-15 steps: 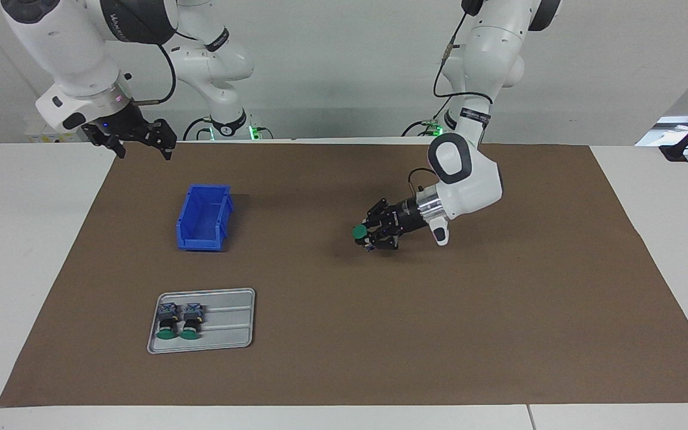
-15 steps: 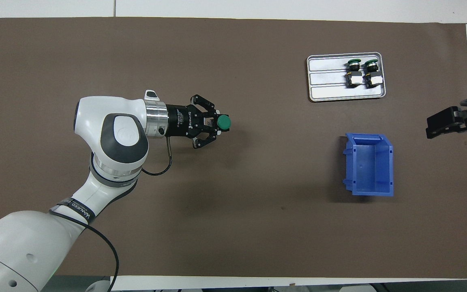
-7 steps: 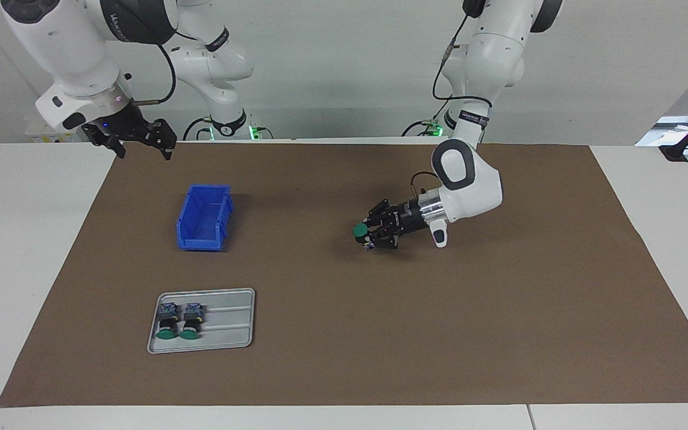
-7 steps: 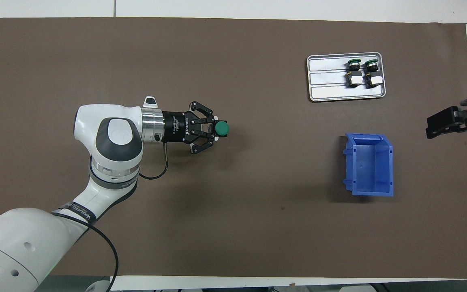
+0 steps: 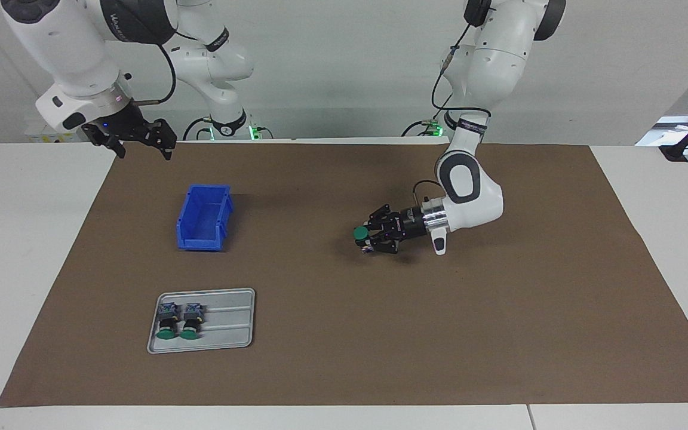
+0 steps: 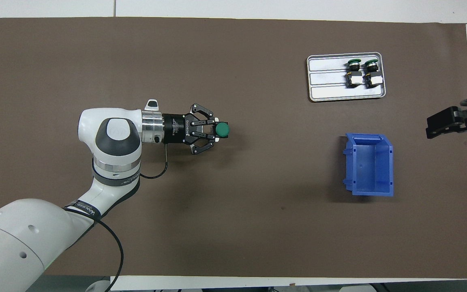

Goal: Place and press button with both arms

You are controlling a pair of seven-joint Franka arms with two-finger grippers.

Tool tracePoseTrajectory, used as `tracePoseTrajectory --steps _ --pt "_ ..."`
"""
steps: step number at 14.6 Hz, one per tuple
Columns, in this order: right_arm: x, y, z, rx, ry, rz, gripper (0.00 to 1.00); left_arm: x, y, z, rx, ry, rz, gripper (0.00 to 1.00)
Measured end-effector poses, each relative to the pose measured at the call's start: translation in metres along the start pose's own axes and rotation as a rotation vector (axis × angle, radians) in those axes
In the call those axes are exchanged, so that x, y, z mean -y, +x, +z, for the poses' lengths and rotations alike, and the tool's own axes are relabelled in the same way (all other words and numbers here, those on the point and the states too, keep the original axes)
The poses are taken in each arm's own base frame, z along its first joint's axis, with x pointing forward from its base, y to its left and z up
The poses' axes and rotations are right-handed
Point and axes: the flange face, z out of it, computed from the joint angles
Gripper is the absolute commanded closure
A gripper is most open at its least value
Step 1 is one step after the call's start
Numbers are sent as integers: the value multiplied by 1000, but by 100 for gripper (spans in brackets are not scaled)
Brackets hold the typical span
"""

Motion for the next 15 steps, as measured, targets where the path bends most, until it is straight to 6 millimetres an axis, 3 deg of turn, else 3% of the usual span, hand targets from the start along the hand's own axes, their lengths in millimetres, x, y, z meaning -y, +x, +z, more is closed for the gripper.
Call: tracePoseTrajectory --steps 5,15 --pt "0 0 0 0 0 0 2 0 19 1 72 -28 -14 100" --pt "0 0 0 0 0 0 2 1 29 5 100 -51 -30 100"
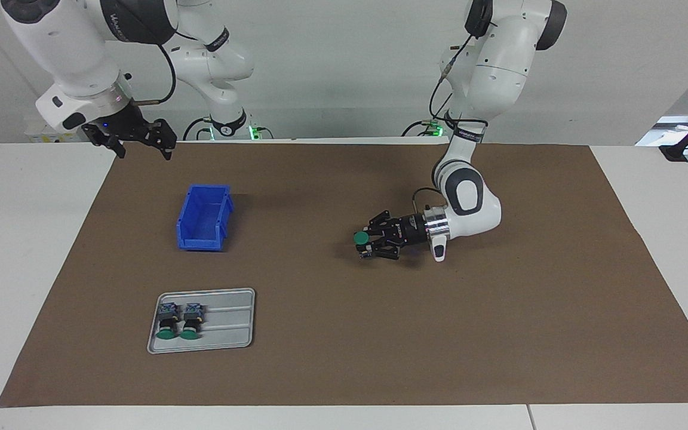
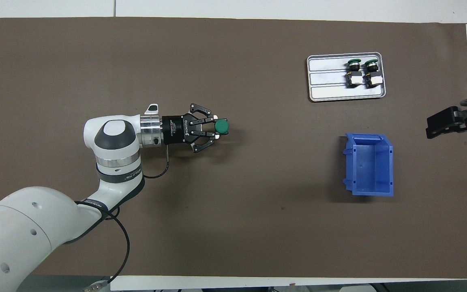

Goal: Place and press button with both arms

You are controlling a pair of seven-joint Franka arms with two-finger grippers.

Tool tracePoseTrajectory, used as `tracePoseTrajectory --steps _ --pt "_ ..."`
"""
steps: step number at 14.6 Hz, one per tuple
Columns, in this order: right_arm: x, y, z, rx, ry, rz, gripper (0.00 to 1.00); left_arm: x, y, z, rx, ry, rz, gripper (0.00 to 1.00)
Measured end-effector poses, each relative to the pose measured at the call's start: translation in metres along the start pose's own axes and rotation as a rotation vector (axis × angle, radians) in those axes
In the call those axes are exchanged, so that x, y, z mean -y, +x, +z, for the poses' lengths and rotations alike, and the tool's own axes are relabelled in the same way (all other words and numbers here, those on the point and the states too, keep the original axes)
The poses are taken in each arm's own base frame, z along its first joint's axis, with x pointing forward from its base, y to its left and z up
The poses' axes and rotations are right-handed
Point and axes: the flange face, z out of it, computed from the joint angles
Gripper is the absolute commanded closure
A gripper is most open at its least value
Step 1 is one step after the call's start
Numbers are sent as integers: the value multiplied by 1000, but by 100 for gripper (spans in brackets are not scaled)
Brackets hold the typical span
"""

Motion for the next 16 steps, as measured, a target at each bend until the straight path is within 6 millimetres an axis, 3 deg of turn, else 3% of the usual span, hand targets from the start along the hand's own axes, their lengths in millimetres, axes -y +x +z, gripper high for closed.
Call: tracePoseTrajectory --steps 7,13,16 --pt "0 0 0 0 0 0 2 2 2 0 4 -6 -10 100" --pt "0 0 0 0 0 0 2 6 16 2 1 -4 -7 99" --pt "0 0 0 0 0 0 2 6 16 2 3 -6 -7 93"
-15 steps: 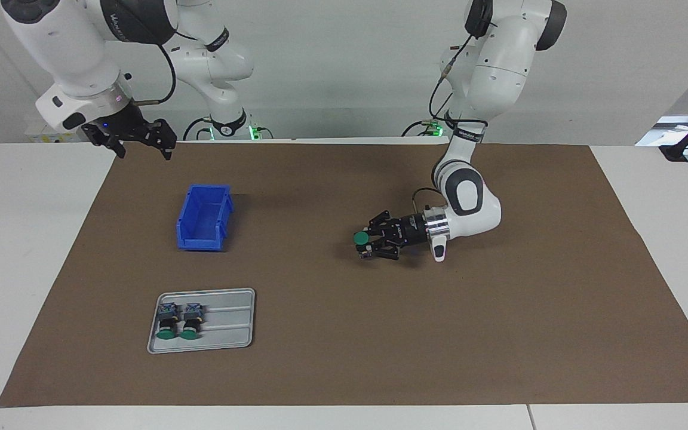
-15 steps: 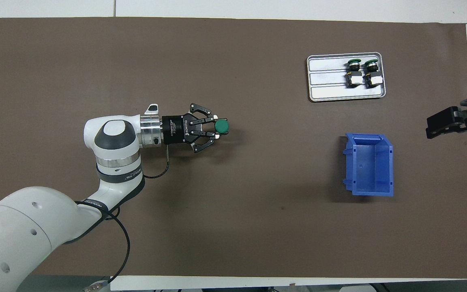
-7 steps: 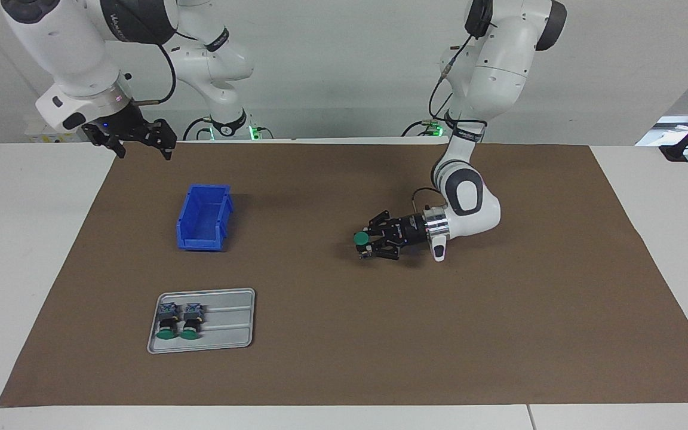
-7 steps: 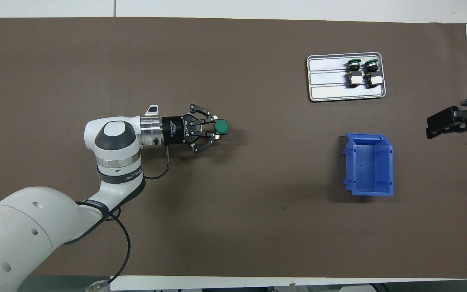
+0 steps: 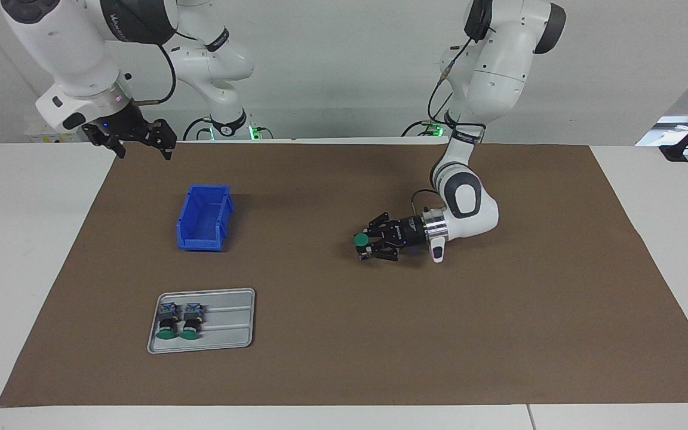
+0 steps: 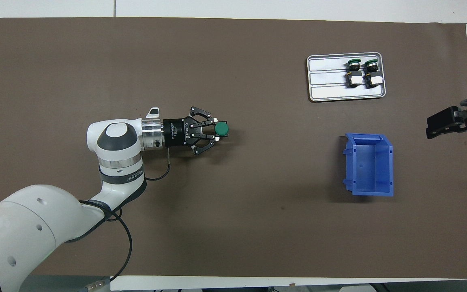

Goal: Place and press button with both arms

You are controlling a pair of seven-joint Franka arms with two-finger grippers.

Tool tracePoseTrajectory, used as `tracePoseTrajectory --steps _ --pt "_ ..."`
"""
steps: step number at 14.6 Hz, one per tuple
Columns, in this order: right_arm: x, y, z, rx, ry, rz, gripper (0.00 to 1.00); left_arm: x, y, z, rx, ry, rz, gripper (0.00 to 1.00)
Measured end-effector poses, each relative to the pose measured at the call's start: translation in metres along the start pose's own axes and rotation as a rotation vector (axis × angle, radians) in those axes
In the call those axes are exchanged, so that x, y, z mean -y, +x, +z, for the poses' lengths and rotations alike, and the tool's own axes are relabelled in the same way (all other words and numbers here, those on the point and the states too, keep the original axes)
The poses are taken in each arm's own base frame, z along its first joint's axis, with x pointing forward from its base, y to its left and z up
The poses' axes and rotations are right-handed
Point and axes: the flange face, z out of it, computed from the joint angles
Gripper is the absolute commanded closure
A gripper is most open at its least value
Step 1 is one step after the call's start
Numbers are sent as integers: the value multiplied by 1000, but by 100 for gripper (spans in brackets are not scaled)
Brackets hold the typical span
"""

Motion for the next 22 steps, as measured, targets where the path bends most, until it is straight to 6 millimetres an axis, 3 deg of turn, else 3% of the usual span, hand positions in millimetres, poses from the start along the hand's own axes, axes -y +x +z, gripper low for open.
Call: tracePoseTrajectory --steps 4,22 --pt "0 0 0 0 0 0 2 0 0 0 0 -1 0 85" --pt "0 0 0 0 0 0 2 1 3 0 -4 -1 -2 79"
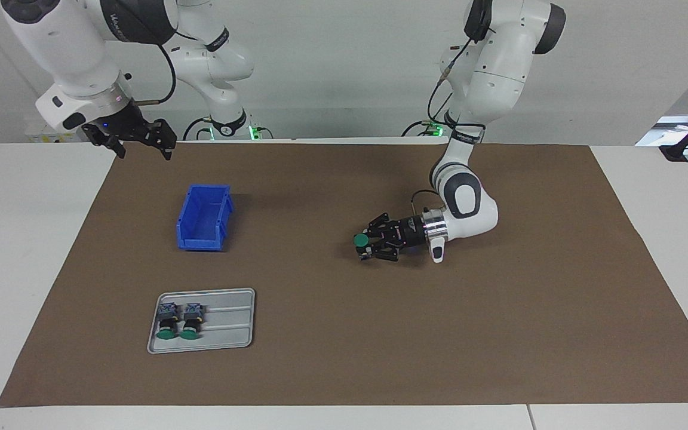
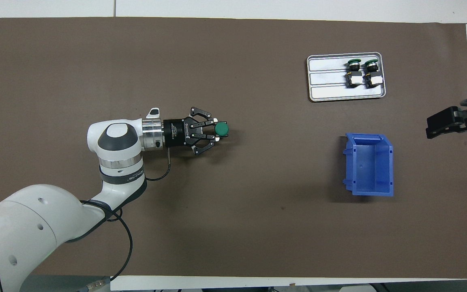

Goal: Place and press button with both arms

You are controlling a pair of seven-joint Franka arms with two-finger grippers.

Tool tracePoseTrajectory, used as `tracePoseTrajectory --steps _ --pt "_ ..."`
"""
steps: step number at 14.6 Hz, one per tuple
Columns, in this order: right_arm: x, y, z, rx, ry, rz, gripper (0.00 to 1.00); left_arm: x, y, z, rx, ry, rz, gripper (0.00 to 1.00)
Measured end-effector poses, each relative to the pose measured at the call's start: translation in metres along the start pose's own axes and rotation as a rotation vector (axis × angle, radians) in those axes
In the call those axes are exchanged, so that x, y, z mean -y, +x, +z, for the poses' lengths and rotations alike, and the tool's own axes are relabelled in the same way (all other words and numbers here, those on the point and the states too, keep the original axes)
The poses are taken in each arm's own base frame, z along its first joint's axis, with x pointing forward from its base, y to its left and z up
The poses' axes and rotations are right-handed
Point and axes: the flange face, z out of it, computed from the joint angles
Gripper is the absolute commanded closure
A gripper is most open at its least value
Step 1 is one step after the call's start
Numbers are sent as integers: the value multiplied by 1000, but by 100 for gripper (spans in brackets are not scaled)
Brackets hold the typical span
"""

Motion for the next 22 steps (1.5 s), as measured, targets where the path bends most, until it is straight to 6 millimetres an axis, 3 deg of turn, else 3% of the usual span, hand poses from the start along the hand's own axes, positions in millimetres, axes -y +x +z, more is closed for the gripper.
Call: tracePoseTrajectory --steps 18,21,22 --pt "0 0 0 0 0 0 2 0 1 0 -7 -3 0 69" --pt "0 0 0 0 0 0 2 0 2 -1 -7 -5 0 56" --pt "0 0 0 0 0 0 2 -1 2 -1 -8 -6 -1 9"
